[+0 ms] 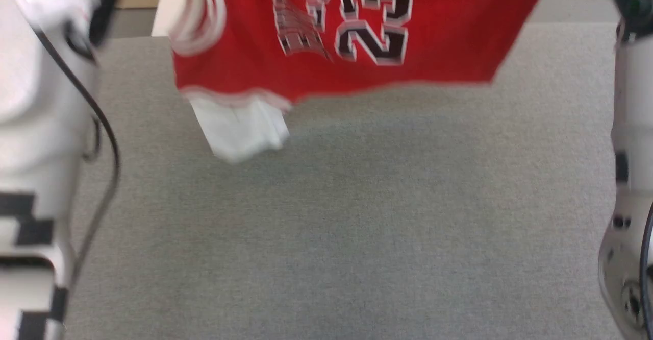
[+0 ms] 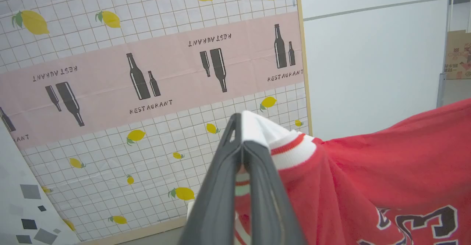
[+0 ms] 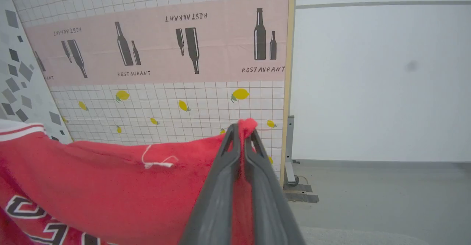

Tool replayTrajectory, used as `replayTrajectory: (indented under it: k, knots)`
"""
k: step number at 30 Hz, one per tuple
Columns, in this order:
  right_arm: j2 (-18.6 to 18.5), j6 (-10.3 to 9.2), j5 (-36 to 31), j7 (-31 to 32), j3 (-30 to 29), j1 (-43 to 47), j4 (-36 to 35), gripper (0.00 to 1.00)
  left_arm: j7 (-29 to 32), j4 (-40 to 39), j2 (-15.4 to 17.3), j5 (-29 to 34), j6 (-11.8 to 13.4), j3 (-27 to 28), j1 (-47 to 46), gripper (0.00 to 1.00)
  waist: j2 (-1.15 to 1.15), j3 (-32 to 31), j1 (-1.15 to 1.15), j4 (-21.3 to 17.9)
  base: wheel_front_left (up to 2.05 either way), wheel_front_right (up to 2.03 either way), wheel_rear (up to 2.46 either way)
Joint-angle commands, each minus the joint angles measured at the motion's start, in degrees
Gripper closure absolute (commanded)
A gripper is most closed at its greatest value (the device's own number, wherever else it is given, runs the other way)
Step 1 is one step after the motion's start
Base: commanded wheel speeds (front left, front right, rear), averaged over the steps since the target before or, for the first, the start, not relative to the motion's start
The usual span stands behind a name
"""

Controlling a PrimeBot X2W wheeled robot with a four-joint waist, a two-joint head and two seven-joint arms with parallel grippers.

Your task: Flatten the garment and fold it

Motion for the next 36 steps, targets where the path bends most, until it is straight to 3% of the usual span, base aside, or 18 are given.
replayTrajectory:
  k: [1,11,25,36]
  knots:
    - [0.6,-0.09,-1.2,-0.7,-0.3,-2.6,1.8,1.0,0.6,1.3,0.6,0.8,0.5,0.1,-2.9,1.0,0.0,1.6,0.0,-1.3,0.0,0.0,0.0]
    - [2.4,-0.09,-7.9,-4.5,-4.6,-18.1,13.4,1.0,0.0,7.3,-0.9,2.7,3.0,0.9,-19.3,1.0,0.0,9.8,0.0,-4.4,0.0,0.0,0.0]
    - [2.9,-0.09,-14.2,-12.3,-9.8,-27.7,23.3,1.0,-9.8,12.5,-1.6,2.8,3.7,2.0,-25.2,1.0,0.0,19.5,0.0,-5.2,0.0,0.0,0.0]
    - [2.1,-0.09,-18.1,-22.1,-8.8,-31.2,24.9,1.0,-21.4,13.0,-1.0,6.9,1.0,-2.1,-27.1,1.0,0.0,25.4,0.0,-2.1,0.0,0.0,0.0]
